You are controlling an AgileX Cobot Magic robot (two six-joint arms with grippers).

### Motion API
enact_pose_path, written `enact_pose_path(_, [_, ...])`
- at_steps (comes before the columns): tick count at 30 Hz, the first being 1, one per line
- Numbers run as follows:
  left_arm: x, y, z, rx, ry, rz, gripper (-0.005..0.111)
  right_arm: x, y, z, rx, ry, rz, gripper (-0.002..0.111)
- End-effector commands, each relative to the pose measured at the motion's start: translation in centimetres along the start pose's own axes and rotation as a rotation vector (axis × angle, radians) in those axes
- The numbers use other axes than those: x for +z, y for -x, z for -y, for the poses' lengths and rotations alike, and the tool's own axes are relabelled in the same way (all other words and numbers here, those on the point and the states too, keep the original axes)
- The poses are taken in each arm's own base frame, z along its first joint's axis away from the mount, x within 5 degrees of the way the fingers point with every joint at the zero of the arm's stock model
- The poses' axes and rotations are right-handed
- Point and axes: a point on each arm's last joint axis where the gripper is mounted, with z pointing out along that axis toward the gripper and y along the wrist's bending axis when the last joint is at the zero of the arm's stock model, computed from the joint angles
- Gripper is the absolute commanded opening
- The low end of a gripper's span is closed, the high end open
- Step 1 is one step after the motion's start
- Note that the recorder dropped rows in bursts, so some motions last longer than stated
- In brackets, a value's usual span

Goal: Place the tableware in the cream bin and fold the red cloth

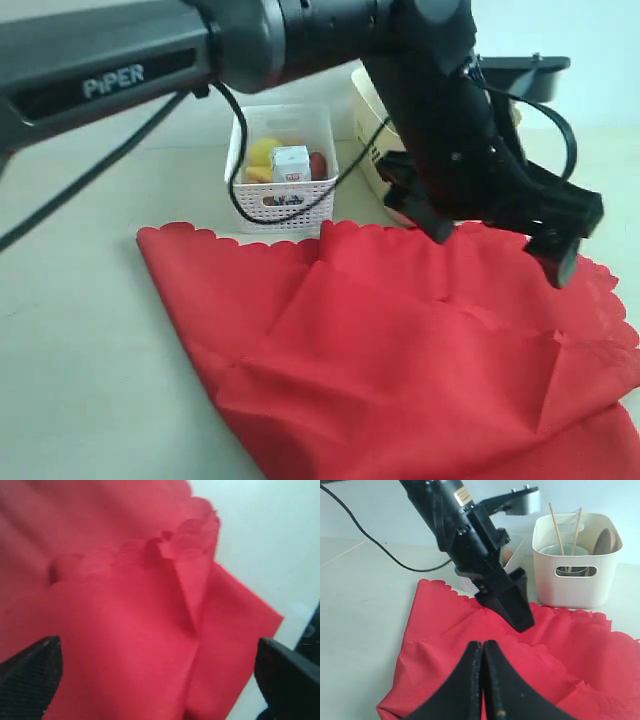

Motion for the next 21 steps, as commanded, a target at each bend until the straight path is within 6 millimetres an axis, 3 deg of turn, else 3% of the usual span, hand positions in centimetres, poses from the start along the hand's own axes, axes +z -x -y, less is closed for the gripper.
enact_pose_path(1, [-2.8,-1.2,-2.0,-0.026,0.213,-0.017,0.104,0.2,0.0,0.0,0.003,0.003,-0.001,0.000])
enact_pose_path(4, [-3.9,-2.5,-3.7,-0.076,0.246,-0.042,0.104,0.2,0.0,0.0,0.003,0.003,-0.003,0.000])
enact_pose_path(12, [-6.2,-7.1,-10.5,-0.285,0.306,-0.006,0.104,0.1,-0.1,0.0,0.003,0.004,-0.003,0.000])
enact_pose_path(17, [-4.9,-10.9,-14.6,-0.432,0.325,0.007,0.104,0.1,-0.1,0.0,0.002,0.004,-0.001,0.000])
enact_pose_path(21, [-3.0,-13.4,-16.7,-0.532,0.306,0.019,0.104,0.1,-0.1,0.0,0.000,0.004,-0.001,0.000])
